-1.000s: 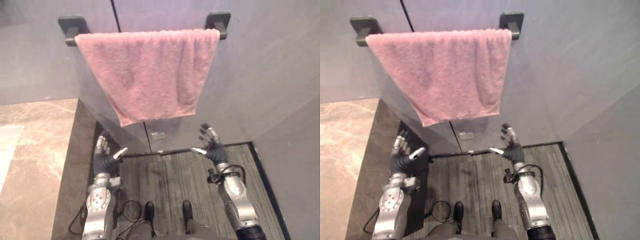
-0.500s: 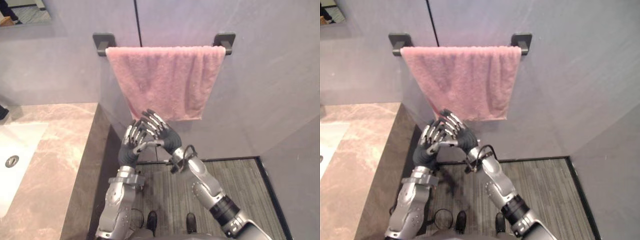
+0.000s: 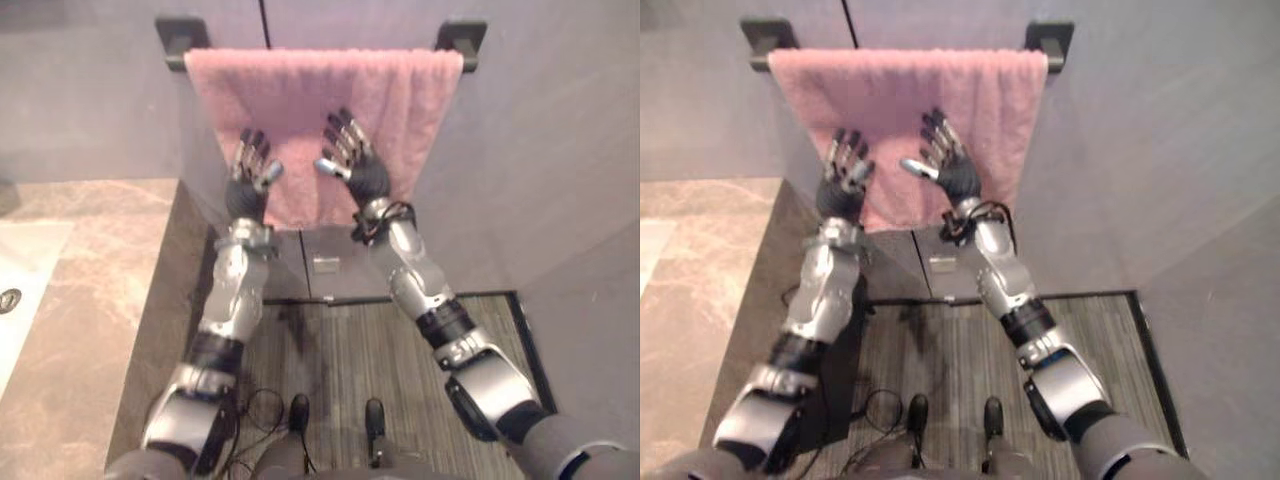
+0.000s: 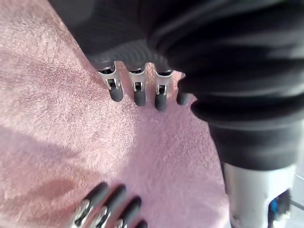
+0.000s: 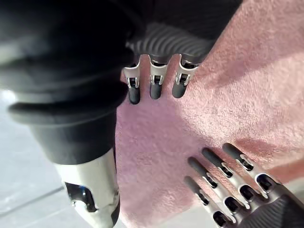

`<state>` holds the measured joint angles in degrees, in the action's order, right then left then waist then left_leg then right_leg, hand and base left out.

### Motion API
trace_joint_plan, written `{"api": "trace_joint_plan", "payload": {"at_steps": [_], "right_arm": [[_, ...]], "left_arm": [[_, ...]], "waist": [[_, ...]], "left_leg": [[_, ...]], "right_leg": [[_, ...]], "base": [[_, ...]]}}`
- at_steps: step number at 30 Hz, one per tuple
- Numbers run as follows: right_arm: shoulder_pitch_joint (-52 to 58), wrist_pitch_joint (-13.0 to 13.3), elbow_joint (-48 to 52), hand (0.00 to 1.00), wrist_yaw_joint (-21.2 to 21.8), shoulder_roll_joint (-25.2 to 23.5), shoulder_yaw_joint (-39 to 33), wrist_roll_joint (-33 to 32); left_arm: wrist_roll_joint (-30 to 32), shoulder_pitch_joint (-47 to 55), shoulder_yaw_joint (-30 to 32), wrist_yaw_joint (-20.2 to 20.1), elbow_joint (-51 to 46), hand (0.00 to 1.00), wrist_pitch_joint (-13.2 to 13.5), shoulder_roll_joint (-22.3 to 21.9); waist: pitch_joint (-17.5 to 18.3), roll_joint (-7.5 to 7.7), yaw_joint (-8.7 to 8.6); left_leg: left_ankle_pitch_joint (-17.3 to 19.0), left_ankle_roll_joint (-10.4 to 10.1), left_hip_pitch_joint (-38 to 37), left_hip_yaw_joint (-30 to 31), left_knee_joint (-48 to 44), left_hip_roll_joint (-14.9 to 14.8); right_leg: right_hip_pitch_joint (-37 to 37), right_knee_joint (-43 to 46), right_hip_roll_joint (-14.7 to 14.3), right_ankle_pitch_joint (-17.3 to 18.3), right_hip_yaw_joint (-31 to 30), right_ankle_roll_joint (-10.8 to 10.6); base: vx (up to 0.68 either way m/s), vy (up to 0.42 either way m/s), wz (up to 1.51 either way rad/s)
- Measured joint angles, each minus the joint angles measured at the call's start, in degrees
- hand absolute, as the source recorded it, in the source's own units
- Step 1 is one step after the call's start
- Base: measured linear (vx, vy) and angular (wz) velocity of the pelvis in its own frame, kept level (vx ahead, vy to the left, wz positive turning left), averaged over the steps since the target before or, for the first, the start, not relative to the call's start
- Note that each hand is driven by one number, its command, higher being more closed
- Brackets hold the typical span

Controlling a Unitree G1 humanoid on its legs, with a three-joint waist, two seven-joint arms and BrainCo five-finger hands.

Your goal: Organize washtable

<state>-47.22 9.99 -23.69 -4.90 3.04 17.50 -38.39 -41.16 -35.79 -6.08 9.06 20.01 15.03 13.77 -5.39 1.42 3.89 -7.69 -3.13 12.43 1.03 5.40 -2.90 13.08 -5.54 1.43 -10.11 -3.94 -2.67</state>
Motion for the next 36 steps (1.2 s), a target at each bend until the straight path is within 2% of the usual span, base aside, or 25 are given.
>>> {"api": "trace_joint_plan", "payload": {"at_steps": [5,9,15,21,25,29,36], "right_arm": [[-1.69,0.81,0.00,0.00,-1.69,-0.95,-1.55,-0.54],[-2.66,0.94,0.02,0.00,-2.58,-1.53,-1.94,-1.64],[0.05,1.09,3.71,0.00,-2.43,-1.43,-1.72,-1.76],[8.73,1.85,9.99,0.00,-0.92,-0.46,-2.02,-1.76],[14.18,2.55,13.42,0.00,-0.14,0.94,-6.80,-1.50],[18.83,3.65,16.36,0.00,-0.26,2.90,-12.67,-0.94],[23.86,3.77,16.36,0.00,-1.58,4.90,-21.61,0.89]], "left_arm": [[-5.47,-7.54,2.50,1.78,7.68,0.00,1.19,0.31],[-7.94,-9.76,4.61,2.60,10.27,0.00,1.71,1.20],[-7.74,-11.18,6.90,2.74,11.73,0.00,1.80,2.58],[-4.77,-11.44,7.58,3.41,14.37,0.00,0.91,5.01],[-2.25,-10.22,9.75,3.47,15.54,0.00,-0.05,6.09],[-0.76,-7.06,11.52,3.43,15.56,0.00,-0.83,6.68],[1.02,2.15,17.40,3.27,15.26,0.00,-1.46,6.69]], "waist": [[-2.61,0.06,-0.22],[-4.02,0.19,-1.52],[-5.28,0.49,-1.74],[-5.39,0.60,-2.10],[-5.40,0.61,-3.10],[-5.40,0.61,-3.22],[-5.39,0.59,-3.24]], "left_leg": [[-0.25,-0.15,0.80,-1.12,-0.02,-0.21],[-0.23,-0.16,1.17,-1.45,-0.02,-0.15],[-0.23,-0.16,1.64,-2.85,-0.02,-0.14],[-0.21,-0.16,1.65,-3.43,0.02,-0.22],[-0.21,-0.16,1.62,-3.54,0.07,-0.22],[-0.21,-0.15,1.52,-3.57,0.09,-0.26],[-0.19,-0.13,1.08,-3.60,0.02,-0.25]], "right_leg": [[1.27,0.00,-0.52,-0.30,-1.00,0.22],[1.80,0.00,-0.52,-0.30,-1.30,0.22],[3.00,0.00,-0.52,-0.88,-2.77,0.16],[3.35,-0.02,-0.59,-1.05,-3.71,0.15],[3.40,-0.02,-0.38,-1.06,-3.96,0.13],[3.44,-0.02,-0.40,-1.18,-4.12,-0.05],[3.04,-0.03,-0.41,-1.19,-4.17,-0.05]], "base": [[0.04,0.024,-0.11],[0.04,0.042,-0.04],[0.03,0.051,-0.12],[0.04,0.050,-0.06],[0.06,0.061,-0.02],[0.08,0.056,-0.04],[0.10,0.057,-0.01]]}}
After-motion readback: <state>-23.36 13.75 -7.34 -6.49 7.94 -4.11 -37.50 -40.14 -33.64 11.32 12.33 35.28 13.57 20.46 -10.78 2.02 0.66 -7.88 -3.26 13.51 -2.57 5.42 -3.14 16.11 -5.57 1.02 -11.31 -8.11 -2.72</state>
